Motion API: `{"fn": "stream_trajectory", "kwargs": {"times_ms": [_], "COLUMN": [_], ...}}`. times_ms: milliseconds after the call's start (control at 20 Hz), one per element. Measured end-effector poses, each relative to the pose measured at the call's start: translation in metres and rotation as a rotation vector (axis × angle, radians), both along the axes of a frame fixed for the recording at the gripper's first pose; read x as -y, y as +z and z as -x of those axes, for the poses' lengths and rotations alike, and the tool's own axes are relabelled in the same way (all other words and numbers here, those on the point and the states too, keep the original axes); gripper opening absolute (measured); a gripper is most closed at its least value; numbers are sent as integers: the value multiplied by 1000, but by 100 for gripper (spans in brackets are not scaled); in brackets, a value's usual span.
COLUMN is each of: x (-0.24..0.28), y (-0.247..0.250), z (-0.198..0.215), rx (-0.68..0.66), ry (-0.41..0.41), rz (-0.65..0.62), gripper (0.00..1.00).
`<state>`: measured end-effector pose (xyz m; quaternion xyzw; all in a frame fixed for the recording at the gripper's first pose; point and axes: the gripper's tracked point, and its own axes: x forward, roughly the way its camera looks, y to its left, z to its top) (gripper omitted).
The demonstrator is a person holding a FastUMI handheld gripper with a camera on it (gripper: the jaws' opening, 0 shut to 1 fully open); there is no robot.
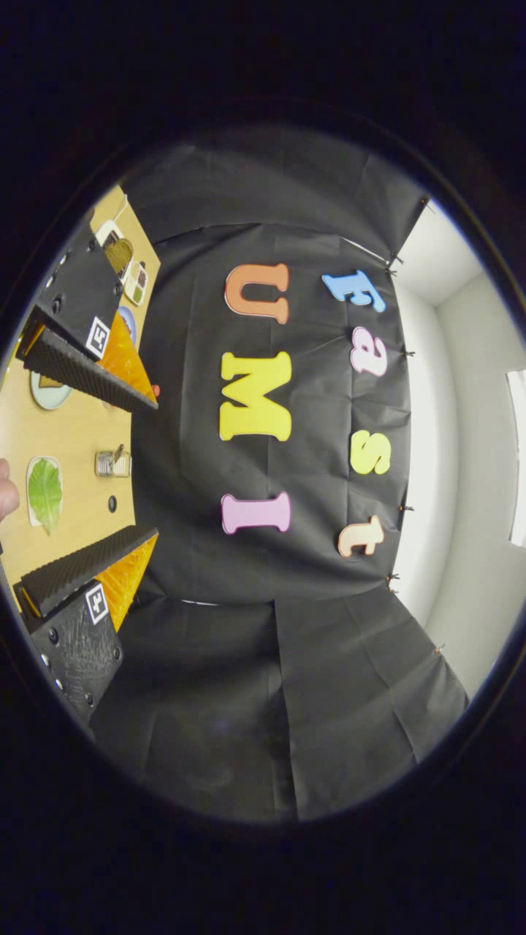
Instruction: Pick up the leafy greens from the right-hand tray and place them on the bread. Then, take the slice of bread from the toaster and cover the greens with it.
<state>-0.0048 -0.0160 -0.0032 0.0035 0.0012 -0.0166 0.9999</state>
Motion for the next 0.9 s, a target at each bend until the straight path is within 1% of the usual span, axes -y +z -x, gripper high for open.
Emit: {"fn": "stream_trajectory", "kwargs": {"times_ms": [250, 450, 650, 900], "x": [25, 58, 88, 121], "y": [-15, -49, -110, -218], "z": [-4, -16, -33, -72], "rx": [-15, -62, -153, -299], "ry": [-16, -26, -11, 14], "rz": [3, -14, -45, -64], "gripper": [95, 95, 95, 96]}}
